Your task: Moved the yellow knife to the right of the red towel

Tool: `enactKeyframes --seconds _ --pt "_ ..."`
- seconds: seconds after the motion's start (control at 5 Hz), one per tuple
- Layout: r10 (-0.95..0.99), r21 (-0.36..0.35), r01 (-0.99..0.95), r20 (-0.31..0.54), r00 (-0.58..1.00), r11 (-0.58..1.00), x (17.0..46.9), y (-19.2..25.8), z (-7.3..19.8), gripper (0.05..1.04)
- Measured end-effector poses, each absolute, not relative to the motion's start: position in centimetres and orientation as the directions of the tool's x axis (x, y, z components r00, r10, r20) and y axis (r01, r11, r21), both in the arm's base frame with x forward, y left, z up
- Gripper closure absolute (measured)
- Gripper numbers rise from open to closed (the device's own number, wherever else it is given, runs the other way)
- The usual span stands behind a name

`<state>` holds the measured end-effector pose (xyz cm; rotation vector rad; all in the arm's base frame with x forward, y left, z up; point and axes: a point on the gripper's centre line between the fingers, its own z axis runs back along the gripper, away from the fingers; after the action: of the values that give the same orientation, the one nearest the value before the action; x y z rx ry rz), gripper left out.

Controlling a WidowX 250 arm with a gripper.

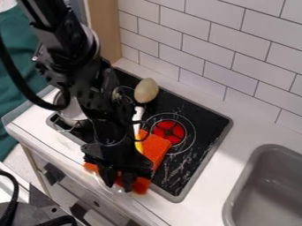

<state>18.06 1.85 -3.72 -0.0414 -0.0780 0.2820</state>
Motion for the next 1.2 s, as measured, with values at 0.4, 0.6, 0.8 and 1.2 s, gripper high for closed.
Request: enactKeyframes --seconds 0.4,0.6,0.8,1.2 --pt "0.220 -0.021 -0.220 0.146 0.964 0.975 19.7 -1.1 0.2 1.010" --pt "0.235 -0.026 -0.234 0.156 0.959 0.972 20.2 -2.0 0.7 0.865" --pt "0.314 -0.054 -0.309 0.140 0.939 0.949 20.9 -2.1 0.0 0.609" --pt "0.456 -0.067 -0.452 0.089 0.885 0.890 22.2 0.4 -2.2 0.073"
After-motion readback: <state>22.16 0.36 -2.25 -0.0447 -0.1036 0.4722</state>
